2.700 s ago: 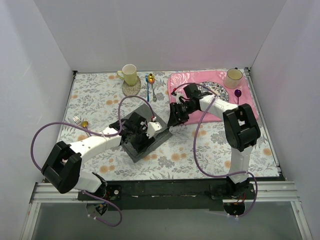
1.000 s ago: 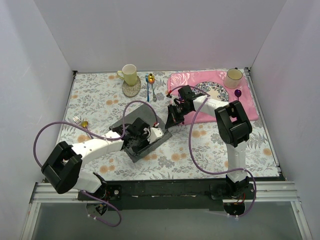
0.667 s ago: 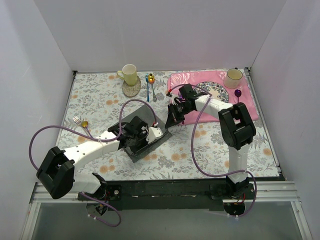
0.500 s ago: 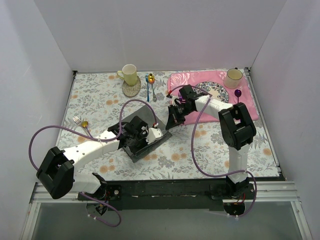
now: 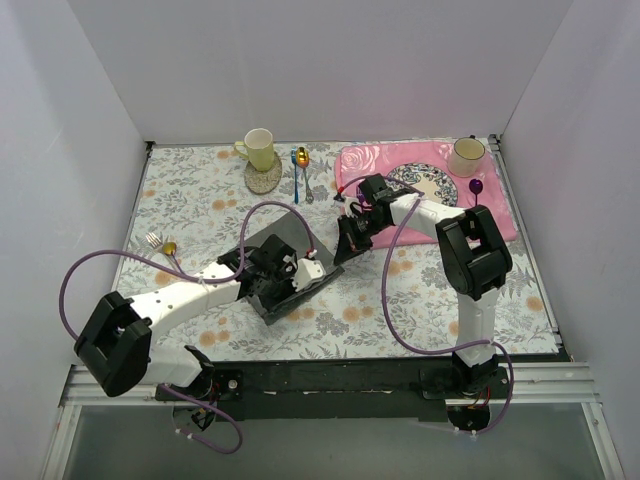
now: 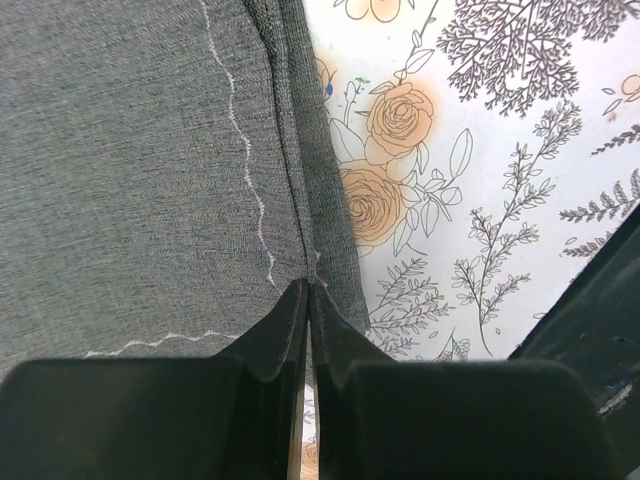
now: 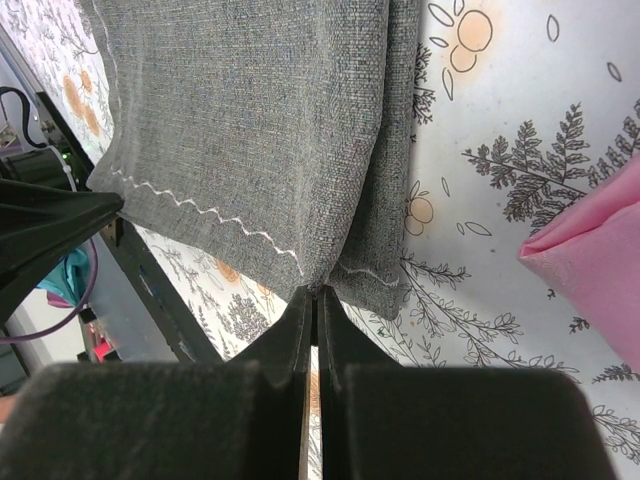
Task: Fold the napkin into a case and place the utensils inside
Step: Smooth out the square-folded napkin at the center of the board.
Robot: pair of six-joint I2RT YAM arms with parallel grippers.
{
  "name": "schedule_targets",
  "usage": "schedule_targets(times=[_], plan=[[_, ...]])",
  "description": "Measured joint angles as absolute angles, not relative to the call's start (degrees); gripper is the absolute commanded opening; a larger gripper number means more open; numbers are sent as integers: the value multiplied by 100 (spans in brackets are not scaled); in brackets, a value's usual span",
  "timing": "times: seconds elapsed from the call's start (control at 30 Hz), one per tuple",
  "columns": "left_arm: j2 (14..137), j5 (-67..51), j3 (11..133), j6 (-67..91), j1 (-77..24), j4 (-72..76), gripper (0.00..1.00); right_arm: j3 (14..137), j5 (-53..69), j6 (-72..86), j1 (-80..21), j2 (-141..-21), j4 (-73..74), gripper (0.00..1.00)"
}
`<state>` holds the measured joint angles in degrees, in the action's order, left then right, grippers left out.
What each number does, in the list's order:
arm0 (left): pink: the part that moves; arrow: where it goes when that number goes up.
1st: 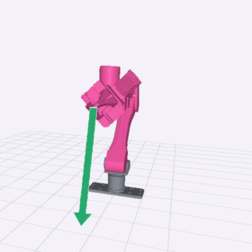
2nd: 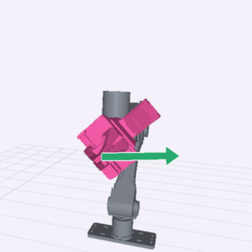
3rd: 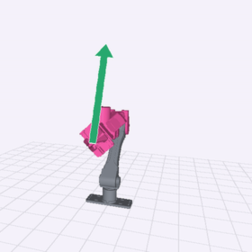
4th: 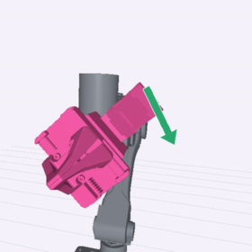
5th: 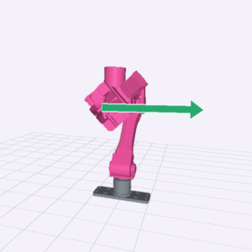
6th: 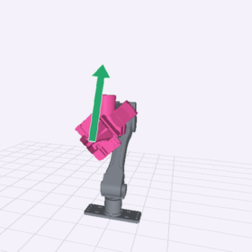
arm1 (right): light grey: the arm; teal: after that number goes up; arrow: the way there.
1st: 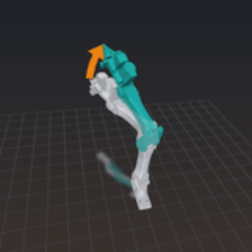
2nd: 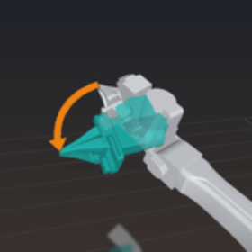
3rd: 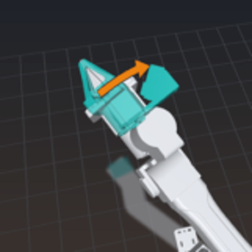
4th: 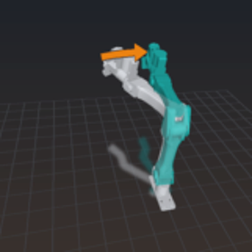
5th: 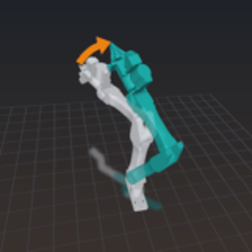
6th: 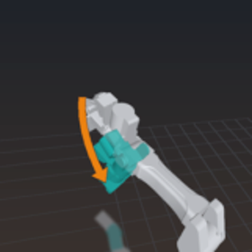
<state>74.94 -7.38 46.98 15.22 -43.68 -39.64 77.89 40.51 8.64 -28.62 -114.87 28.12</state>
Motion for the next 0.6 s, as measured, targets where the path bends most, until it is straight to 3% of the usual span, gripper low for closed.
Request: schedule_targets(times=[0.6], plan=[[7688, -779, 4287, 1647, -4368, -3527, 0, 7789, 3916, 731, -2897, -11712, 2818, 1]])
